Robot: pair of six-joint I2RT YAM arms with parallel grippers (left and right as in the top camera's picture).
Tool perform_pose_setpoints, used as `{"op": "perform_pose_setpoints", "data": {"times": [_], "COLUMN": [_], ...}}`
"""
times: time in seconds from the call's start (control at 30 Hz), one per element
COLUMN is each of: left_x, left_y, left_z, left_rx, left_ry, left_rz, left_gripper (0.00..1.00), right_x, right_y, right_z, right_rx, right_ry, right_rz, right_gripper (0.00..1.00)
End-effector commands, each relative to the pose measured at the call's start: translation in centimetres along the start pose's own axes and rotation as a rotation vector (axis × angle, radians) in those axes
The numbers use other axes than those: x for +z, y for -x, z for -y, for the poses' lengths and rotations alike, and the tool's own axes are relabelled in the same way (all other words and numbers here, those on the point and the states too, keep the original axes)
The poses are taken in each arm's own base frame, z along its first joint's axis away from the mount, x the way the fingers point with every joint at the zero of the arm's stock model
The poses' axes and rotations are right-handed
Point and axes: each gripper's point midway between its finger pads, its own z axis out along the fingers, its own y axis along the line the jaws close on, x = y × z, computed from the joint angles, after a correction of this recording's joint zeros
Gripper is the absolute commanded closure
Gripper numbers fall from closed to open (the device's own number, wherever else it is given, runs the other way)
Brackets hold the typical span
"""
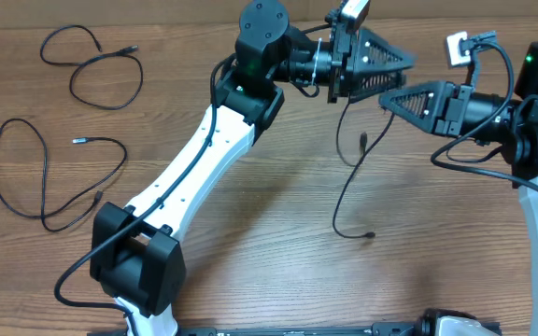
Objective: Untangle cables
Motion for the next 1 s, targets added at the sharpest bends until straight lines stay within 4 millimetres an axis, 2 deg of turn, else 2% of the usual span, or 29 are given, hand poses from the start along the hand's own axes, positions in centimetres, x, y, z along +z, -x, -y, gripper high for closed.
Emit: {"op": "perform_pose_setpoints", "data": {"times": [0.0, 0.13, 0.3, 0.47, 0.6, 0.67, 0.97], "left_x": [-0.8, -2.0, -3.0, -2.2, -1.6, -1.3, -0.5], "left_y": [-0.1, 0.9, 1.7, 0.9, 0.5, 0.3, -0.7], "left_z": [1.4, 1.4, 0.6, 0.0, 0.0, -0.1, -0.4], "left_rx": [0.224, 0.246, 0.191, 0.127, 0.09, 0.081, 0.015], "left_ry": [-0.009, -0.003, 0.024, 0.034, 0.031, 0.033, 0.038], "left_rz": [0.002, 0.033, 0.054, 0.023, 0.009, 0.003, -0.036], "left_gripper": [0.3, 0.38, 0.33, 0.36, 0.45, 0.53, 0.47], "right_x": [0.6, 0.6, 0.5, 0.4, 0.4, 0.4, 1.2], "right_y": [-0.1, -0.3, -0.5, -0.2, -0.2, -0.2, -0.5], "right_z": [-0.4, 0.6, 0.1, -0.5, -0.5, -0.5, -1.6], "right_rx": [-0.007, 0.032, 0.021, -0.02, -0.021, -0.025, -0.076], "right_ry": [-0.035, -0.088, -0.083, -0.079, -0.078, -0.074, -0.029], "right_rz": [0.0, 0.006, 0.006, 0.017, 0.017, 0.017, -0.011], "right_gripper": [0.96, 0.96, 0.96, 0.96, 0.96, 0.96, 0.96]}}
